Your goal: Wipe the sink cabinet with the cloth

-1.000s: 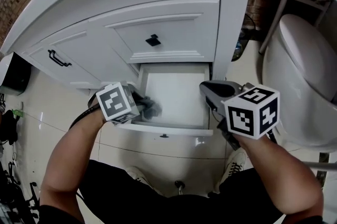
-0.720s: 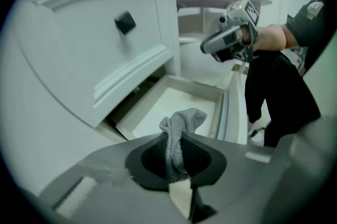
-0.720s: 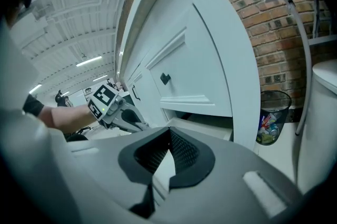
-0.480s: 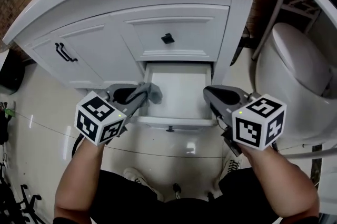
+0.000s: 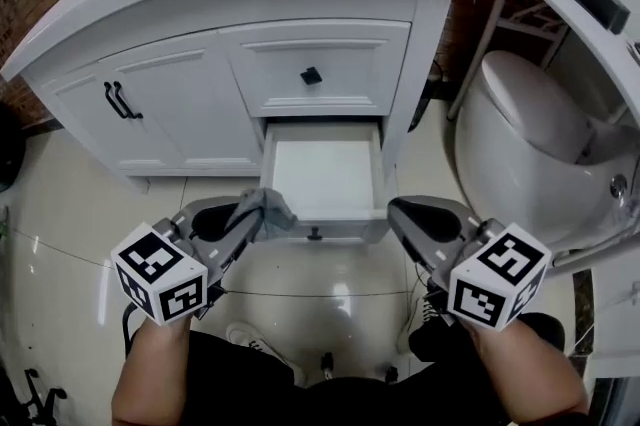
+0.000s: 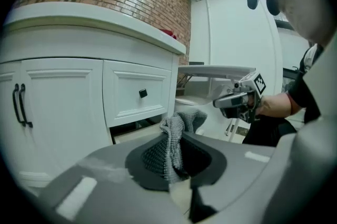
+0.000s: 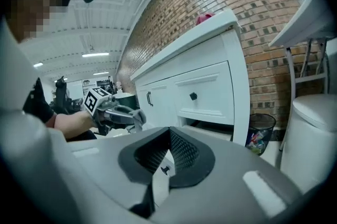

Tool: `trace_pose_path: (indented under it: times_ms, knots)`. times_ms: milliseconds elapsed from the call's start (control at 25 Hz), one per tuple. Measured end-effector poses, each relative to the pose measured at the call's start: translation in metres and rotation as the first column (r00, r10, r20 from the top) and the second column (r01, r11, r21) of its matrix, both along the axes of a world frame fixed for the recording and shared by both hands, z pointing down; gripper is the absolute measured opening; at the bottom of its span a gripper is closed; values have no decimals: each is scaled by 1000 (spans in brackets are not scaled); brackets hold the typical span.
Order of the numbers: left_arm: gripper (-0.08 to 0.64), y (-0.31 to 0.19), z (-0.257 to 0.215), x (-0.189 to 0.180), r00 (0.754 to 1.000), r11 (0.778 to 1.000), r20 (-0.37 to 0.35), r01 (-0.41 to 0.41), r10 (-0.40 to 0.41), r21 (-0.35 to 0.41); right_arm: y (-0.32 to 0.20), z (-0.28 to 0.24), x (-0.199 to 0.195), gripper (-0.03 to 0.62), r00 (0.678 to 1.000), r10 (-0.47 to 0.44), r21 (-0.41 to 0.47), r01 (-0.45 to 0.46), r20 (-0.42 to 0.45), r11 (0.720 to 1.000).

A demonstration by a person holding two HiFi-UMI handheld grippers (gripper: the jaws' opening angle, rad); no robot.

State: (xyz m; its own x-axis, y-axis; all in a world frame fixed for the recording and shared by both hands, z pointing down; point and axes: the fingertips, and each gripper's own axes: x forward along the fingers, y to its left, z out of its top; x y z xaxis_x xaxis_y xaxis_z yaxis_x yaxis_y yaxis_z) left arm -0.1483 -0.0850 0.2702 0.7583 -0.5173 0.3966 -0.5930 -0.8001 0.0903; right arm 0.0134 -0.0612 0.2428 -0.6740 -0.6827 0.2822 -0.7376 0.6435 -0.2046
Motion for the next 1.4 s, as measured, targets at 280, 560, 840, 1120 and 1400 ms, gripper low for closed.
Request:
trace_pose_path:
  times_ms: [280, 560, 840, 1120, 1400]
  knots:
    - [40, 53, 2, 21, 984, 989, -118, -140, 134, -38, 33, 25, -9, 6, 998, -20, -44, 18, -51, 999]
    - [40, 76, 4, 7, 987, 991, -91, -134, 131, -27, 81, 32, -18, 6, 996, 39, -21, -41, -75, 999]
    - [40, 98, 9, -3, 990, 993, -82, -115, 114, -17, 93, 29, -15, 6, 997, 72, -15, -73, -28, 997]
    - [40, 92, 7, -12, 993, 994, -61, -104, 103, -19, 100, 43, -21, 6, 998, 60, -54, -61, -33, 997]
    - [40, 104, 17, -11, 992, 991, -45, -124, 122, -58, 99, 54, -23, 6, 1000, 26, -105, -28, -17, 994]
